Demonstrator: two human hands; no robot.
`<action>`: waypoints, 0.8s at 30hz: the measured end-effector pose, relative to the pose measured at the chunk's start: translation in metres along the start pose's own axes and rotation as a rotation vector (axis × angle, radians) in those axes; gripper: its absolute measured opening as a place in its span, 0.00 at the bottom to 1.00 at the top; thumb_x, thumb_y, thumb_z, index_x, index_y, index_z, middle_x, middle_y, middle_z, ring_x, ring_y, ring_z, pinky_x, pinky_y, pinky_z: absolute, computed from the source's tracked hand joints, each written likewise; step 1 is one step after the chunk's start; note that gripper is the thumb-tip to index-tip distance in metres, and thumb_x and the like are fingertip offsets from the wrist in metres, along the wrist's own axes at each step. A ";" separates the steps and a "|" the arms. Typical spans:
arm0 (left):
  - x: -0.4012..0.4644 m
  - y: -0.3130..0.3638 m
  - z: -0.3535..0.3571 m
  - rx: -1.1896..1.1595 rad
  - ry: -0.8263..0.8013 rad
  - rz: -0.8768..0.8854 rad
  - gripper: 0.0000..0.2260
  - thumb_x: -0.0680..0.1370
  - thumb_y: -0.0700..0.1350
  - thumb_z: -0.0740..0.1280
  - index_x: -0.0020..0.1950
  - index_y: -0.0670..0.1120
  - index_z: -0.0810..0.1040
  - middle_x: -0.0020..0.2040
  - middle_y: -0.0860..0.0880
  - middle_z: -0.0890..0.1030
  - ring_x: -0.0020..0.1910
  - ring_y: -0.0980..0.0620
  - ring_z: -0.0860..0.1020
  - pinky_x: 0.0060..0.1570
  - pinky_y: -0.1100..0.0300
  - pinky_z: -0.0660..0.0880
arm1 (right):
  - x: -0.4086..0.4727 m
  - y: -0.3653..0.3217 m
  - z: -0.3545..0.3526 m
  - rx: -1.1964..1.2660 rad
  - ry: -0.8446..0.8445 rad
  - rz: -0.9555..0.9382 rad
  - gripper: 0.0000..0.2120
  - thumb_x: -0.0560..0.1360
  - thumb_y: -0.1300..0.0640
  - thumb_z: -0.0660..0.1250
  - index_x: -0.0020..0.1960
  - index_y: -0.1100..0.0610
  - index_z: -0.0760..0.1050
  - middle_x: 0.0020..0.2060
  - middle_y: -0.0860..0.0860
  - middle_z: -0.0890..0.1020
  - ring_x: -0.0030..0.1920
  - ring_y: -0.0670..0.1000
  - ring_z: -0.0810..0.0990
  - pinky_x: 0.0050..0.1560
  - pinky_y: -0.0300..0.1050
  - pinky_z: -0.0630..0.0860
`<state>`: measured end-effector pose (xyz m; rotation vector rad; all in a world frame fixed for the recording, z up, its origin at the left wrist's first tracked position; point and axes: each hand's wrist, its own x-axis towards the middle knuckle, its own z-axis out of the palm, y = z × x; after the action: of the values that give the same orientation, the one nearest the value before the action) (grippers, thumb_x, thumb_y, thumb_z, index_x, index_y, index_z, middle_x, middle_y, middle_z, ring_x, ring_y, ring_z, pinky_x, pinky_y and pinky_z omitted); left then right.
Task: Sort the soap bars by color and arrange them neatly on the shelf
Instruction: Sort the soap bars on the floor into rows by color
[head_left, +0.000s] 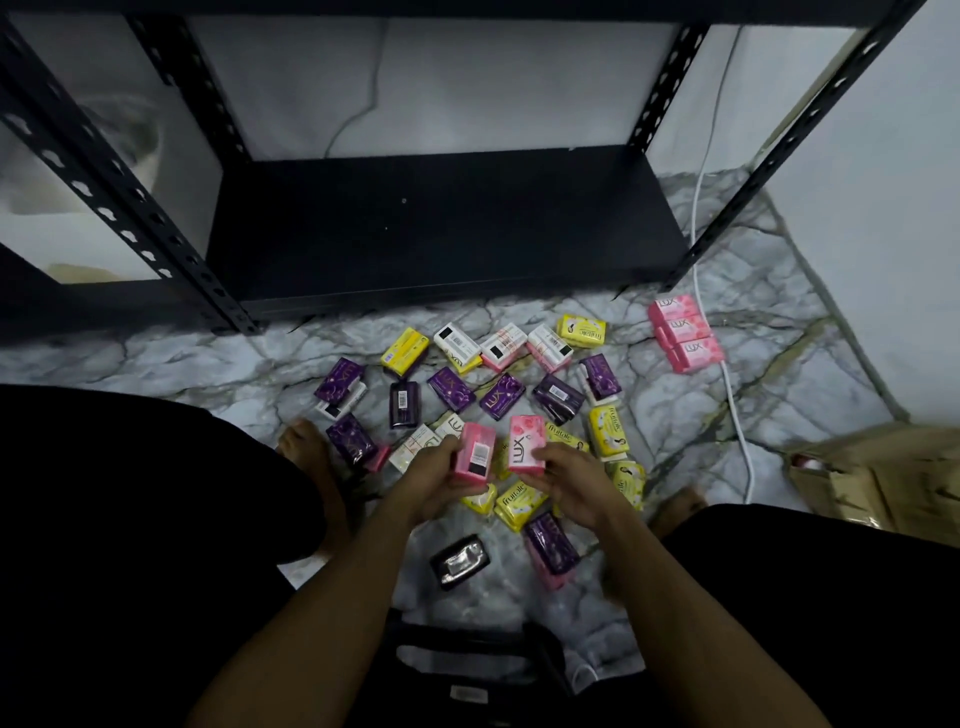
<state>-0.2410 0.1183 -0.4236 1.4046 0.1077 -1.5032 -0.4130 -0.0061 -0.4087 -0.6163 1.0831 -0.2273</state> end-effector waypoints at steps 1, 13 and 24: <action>-0.002 0.007 0.006 0.010 -0.008 0.014 0.14 0.84 0.44 0.58 0.60 0.36 0.78 0.45 0.40 0.86 0.40 0.45 0.85 0.38 0.52 0.84 | 0.000 -0.007 0.004 -0.028 -0.027 -0.003 0.09 0.75 0.71 0.67 0.54 0.70 0.73 0.54 0.69 0.81 0.52 0.65 0.84 0.48 0.53 0.83; 0.000 0.069 0.074 0.080 -0.139 0.266 0.14 0.83 0.46 0.62 0.66 0.44 0.79 0.57 0.43 0.84 0.54 0.45 0.84 0.49 0.55 0.82 | -0.020 -0.093 0.017 -0.221 -0.028 -0.273 0.22 0.72 0.73 0.68 0.63 0.59 0.72 0.51 0.64 0.83 0.47 0.64 0.85 0.41 0.54 0.82; -0.002 0.072 0.082 0.205 -0.202 0.258 0.22 0.73 0.43 0.77 0.64 0.57 0.78 0.60 0.47 0.83 0.56 0.45 0.83 0.48 0.51 0.80 | -0.033 -0.096 0.003 -0.272 -0.071 -0.214 0.22 0.73 0.72 0.66 0.65 0.58 0.72 0.50 0.60 0.84 0.48 0.63 0.85 0.43 0.55 0.82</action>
<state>-0.2479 0.0316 -0.3575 1.3582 -0.3494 -1.4592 -0.4141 -0.0677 -0.3279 -0.9792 0.9865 -0.2428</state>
